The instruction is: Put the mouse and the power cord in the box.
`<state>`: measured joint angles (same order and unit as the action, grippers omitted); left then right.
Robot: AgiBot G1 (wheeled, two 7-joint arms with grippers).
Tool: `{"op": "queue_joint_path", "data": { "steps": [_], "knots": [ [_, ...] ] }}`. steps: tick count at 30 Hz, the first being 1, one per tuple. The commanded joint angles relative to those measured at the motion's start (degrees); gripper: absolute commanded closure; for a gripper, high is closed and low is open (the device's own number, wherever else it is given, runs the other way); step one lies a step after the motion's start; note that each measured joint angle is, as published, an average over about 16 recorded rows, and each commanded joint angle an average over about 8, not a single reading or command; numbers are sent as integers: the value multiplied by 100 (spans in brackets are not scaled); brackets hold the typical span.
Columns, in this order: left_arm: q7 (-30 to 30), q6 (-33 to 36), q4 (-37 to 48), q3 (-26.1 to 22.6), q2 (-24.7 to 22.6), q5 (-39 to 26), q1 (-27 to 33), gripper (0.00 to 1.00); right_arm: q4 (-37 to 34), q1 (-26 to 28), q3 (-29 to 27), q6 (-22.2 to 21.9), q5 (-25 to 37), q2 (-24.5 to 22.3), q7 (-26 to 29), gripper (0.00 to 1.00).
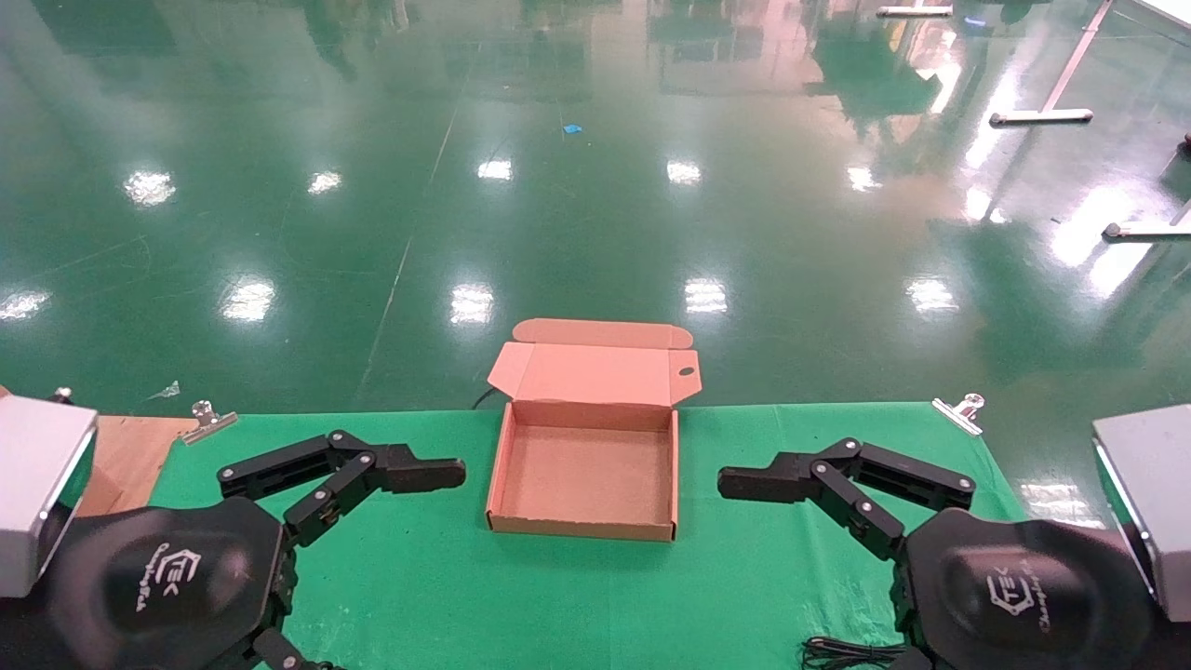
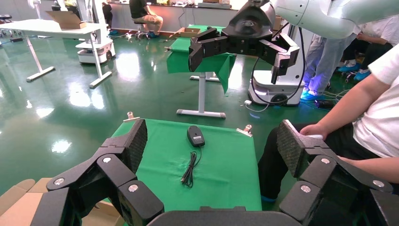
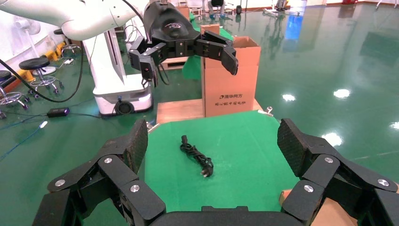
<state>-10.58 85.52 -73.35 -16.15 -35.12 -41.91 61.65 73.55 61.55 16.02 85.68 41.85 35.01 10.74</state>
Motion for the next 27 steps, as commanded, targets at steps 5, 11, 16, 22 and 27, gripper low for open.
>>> {"op": "queue_joint_path", "data": {
  "steps": [5,11,16,22,27],
  "knots": [
    [0,0,0,0,0,0,0,0,0,0,0,0,0,0,0,0],
    [0,1,-3,3,3,-2,2,0,-4,7,4,-5,6,4,-5,0],
    [59,18,11,5,59,-143,169,0,12,180,51,94,201,-48,-52,0],
    [393,280,291,-304,110,-1143,913,0,-205,1092,692,448,1500,-58,-421,0],
    [1078,476,846,-907,-24,-2401,1565,0,-724,1976,1626,516,2980,192,-1191,0]
  ]
}}
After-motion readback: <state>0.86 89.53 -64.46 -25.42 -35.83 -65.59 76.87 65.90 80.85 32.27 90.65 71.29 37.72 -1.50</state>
